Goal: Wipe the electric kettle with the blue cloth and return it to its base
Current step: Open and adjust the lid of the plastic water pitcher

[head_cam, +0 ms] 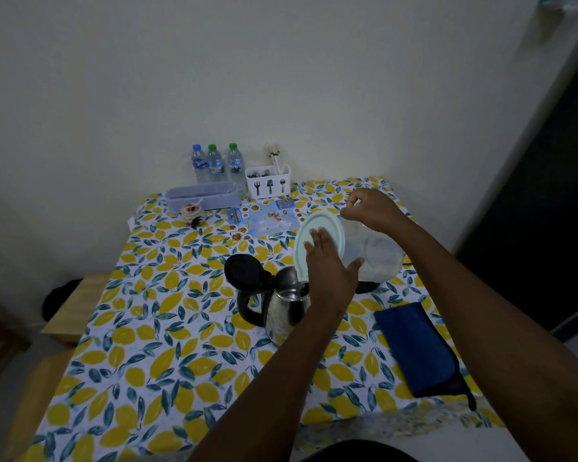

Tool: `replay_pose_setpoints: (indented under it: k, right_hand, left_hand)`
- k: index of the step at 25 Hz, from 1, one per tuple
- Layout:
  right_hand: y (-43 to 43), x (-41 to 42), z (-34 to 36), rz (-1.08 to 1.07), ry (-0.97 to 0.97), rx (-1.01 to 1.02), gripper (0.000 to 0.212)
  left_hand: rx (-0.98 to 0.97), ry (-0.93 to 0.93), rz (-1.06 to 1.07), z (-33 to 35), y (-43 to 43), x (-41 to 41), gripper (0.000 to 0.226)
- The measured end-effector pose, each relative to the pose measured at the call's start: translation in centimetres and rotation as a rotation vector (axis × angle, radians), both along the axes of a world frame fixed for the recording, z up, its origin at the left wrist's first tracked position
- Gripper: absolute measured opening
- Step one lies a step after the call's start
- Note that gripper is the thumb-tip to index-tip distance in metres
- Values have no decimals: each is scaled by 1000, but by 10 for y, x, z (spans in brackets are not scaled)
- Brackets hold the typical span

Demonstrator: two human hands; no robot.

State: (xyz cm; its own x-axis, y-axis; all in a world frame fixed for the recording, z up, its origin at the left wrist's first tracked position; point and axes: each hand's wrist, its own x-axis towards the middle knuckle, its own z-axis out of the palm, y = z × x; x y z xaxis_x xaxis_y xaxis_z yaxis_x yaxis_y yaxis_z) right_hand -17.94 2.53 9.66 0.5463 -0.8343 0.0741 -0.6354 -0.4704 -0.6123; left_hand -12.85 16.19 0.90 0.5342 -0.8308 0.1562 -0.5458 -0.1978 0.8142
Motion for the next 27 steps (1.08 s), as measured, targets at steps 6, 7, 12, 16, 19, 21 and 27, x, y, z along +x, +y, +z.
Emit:
replay_pose_setpoints:
  k: [6,7,12,16,19,21,27]
  right_hand:
    - [2,1,0,-12,-4,7,14]
    - [2,2,0,-14,-2,7,13]
    - [3,2,0,-20,-12,15,13]
    - [3,2,-1,-25,-18,12,14]
    - [2,2,-2,-31,-26,8,14]
    - [1,2,-3,-32,-28,11,15]
    - [-2,-2,-11,-31,-99,53,16]
  left_hand:
    - [0,-13,2,2,2,1,96]
    - [0,-14,0,2,2,2,96]
    - [5,-15,-5,2,3,4,96]
    - [10,-11,-5,2,3,6,96]
    - [17,-16,-17,2,2,7,96]
    - [22,-20,-25,1,2,8,96]
    - [23,-46,-49,0,1,10,96]
